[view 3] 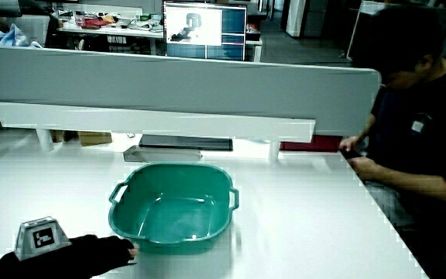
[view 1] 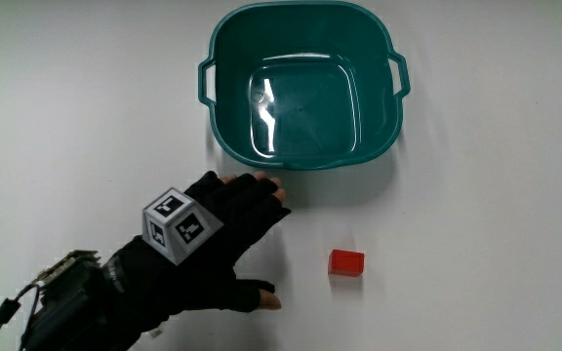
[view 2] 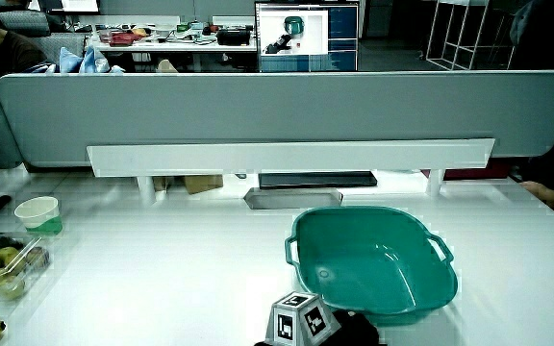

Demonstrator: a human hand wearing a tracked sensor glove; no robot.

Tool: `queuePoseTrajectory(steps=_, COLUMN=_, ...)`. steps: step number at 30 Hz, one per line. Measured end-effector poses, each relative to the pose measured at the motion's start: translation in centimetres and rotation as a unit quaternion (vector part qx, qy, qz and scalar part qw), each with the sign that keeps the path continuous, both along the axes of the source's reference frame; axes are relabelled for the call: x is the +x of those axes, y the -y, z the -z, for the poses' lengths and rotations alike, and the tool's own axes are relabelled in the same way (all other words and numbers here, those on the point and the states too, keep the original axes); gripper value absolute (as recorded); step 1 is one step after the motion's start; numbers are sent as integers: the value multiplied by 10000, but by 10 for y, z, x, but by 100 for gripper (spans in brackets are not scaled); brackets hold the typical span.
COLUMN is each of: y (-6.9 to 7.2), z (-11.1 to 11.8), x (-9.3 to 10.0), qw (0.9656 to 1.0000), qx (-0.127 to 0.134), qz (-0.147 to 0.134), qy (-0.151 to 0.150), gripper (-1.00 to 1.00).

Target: Pick red block

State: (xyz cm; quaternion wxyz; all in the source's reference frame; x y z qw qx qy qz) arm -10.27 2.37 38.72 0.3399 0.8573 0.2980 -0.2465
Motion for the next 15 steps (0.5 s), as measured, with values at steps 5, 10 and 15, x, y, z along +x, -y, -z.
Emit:
queuePoseTrajectory(steps=5, y=0, z=-10, x=12, qw=9999, qx=-139, qz=-41, qy=-15, gripper=0)
queuePoseTrajectory(steps=10, y=0, z=-18, x=24, qw=9995, qx=-308, qz=-92, qy=-19, gripper=0)
queuePoseTrajectory(steps=15, y=-1, z=-27, x=34, qw=9990, qx=-416, qz=-147, qy=-24, gripper=0)
